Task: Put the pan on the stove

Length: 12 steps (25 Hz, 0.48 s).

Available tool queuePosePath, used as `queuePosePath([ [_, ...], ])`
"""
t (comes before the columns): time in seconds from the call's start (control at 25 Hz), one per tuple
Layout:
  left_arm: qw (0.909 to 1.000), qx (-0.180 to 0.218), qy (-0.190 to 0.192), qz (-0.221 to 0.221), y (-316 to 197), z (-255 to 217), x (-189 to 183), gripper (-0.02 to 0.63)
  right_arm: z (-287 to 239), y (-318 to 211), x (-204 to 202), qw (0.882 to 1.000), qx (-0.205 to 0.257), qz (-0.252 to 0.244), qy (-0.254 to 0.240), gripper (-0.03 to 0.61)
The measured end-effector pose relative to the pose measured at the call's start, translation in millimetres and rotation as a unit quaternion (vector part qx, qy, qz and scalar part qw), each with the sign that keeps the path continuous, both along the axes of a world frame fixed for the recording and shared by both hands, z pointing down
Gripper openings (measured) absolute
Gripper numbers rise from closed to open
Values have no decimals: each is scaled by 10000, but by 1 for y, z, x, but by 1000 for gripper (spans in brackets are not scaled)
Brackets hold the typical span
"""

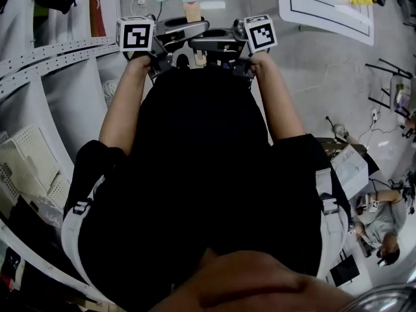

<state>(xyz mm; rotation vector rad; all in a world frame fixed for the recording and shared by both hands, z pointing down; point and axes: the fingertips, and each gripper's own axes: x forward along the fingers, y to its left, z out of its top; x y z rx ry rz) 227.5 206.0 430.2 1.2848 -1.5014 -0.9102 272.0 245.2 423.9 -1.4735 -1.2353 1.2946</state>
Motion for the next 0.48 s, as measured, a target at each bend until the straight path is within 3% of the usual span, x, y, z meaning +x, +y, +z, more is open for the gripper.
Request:
queuePosePath([
  [0.24,9999,150,42,-16,-6,-12,5,196,-15,-8,2,9999,-50,141,-82,179],
  [0.4,9996,112,-242,72,-9,-18,4,196,-15,-10,4,9998,12,96,-154,178],
  [0.48,9999,95,-113,-9,-6,-16,5,198,-15,-8,3,9999,14,21,-171,178],
])
